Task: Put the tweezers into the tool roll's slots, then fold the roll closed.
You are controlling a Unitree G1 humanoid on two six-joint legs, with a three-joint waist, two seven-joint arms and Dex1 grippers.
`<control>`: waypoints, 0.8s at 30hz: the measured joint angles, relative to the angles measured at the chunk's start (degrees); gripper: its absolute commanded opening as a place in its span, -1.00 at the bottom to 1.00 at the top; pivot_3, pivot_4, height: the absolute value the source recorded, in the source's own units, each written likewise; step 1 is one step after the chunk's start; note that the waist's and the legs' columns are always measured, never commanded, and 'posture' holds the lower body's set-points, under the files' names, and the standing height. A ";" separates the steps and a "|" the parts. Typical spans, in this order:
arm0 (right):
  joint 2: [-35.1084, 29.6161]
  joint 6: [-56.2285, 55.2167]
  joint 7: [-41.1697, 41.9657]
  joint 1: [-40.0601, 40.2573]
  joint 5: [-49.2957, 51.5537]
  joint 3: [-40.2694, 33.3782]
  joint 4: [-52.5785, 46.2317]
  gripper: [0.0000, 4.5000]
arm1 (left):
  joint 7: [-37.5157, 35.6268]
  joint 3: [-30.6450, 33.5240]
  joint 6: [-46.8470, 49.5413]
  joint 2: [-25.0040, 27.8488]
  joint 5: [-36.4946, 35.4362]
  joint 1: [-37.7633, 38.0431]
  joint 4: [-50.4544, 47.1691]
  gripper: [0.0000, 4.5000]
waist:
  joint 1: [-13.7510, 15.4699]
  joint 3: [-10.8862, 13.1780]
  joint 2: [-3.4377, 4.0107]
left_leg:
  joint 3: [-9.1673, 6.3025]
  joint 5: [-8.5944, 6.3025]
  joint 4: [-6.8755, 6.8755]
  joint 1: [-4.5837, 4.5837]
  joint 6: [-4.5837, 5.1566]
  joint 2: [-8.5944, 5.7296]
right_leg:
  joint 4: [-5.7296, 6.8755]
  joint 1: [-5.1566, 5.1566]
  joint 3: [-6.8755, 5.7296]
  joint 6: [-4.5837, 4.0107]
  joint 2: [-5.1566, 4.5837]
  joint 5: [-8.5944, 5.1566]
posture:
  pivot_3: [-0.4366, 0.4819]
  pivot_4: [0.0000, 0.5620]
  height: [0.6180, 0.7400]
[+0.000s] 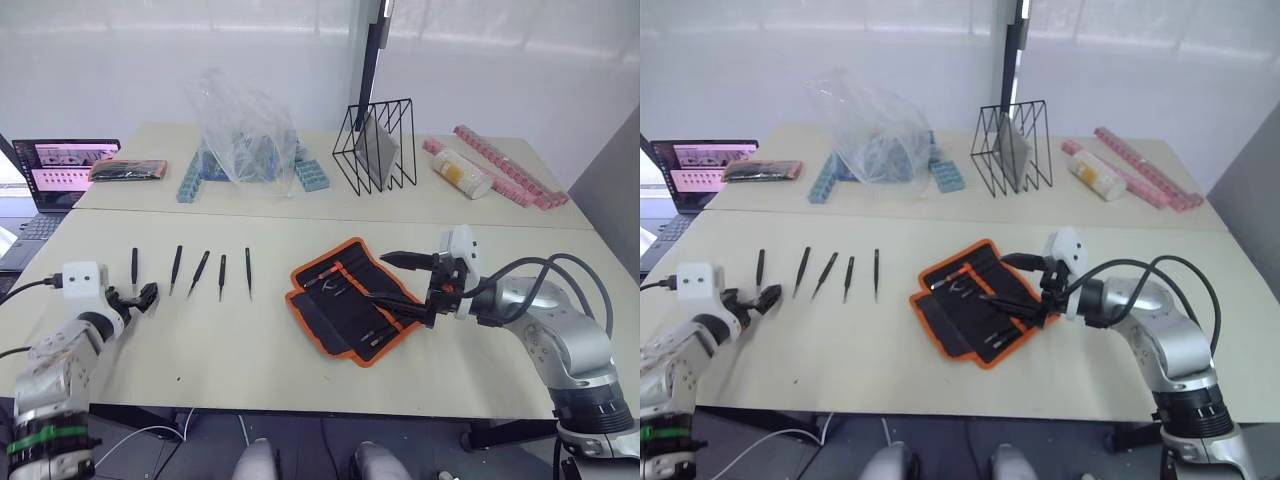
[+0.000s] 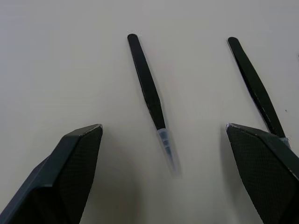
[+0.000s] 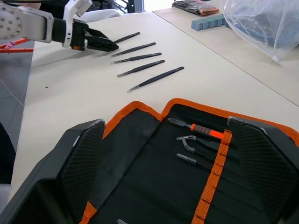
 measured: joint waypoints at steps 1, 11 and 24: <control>0.00 0.10 -0.05 0.01 0.03 0.00 -0.36 0.99 | 0.03 -0.09 -0.16 0.03 0.20 -1.05 1.35 1.00 | 0.00 0.00 0.01 | 0.00 0.00 0.00 0.02 -0.01 0.00 | 0.00 0.02 0.00 0.00 0.00 0.00 | -0.05 -0.47 0.08; -0.01 1.35 -1.58 0.67 0.16 -0.05 -2.45 1.00 | -0.58 -0.61 -2.54 0.04 1.23 -5.50 9.09 0.25 | 0.28 -0.08 0.27 | 0.01 0.04 0.01 0.12 -0.06 -0.06 | 0.02 0.12 0.02 0.01 -0.04 0.00 | -0.05 -0.47 0.08; -0.47 2.09 -2.33 1.25 0.59 -0.12 -3.53 1.00 | -1.27 -1.16 -4.29 -0.05 1.79 -6.24 10.67 -0.99 | 1.39 -0.09 0.27 | -0.01 0.04 0.03 0.11 -0.06 -0.19 | -0.01 0.18 0.01 0.08 -0.15 0.03 | -0.05 -0.47 0.08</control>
